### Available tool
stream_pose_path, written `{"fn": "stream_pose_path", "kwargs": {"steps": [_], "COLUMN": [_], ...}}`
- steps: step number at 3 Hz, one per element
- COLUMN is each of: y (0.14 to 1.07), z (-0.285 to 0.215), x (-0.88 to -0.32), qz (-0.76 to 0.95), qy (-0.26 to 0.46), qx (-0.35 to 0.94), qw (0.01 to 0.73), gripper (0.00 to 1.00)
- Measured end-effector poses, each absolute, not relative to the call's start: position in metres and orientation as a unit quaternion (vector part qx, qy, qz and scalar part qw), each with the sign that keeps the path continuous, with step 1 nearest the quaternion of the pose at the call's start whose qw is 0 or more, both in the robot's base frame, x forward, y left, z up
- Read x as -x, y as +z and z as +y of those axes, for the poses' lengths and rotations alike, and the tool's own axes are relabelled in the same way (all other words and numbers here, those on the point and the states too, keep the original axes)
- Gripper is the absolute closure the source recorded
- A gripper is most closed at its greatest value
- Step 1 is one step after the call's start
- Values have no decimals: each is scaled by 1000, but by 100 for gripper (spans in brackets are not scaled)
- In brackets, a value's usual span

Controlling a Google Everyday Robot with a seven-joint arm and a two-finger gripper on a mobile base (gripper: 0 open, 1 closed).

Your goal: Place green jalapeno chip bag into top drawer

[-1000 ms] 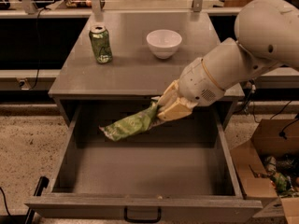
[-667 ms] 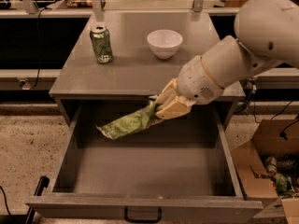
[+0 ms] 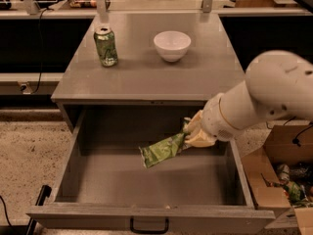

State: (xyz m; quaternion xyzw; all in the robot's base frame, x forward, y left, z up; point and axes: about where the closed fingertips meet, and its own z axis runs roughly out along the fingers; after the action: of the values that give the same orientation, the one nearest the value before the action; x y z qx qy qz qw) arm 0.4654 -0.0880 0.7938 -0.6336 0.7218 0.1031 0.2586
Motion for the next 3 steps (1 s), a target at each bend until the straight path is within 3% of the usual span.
{"fn": "stream_pose_path", "kwargs": {"steps": [1,2,3], "y": [754,730,727], "z": [-116,-122,-122], "x": [-479,-503,-508], "qz": [736,730,728], "qy": [67,55,52], "qx": [609,601,599], "qw": [287,322,329], "gripper": [100,84,60]}}
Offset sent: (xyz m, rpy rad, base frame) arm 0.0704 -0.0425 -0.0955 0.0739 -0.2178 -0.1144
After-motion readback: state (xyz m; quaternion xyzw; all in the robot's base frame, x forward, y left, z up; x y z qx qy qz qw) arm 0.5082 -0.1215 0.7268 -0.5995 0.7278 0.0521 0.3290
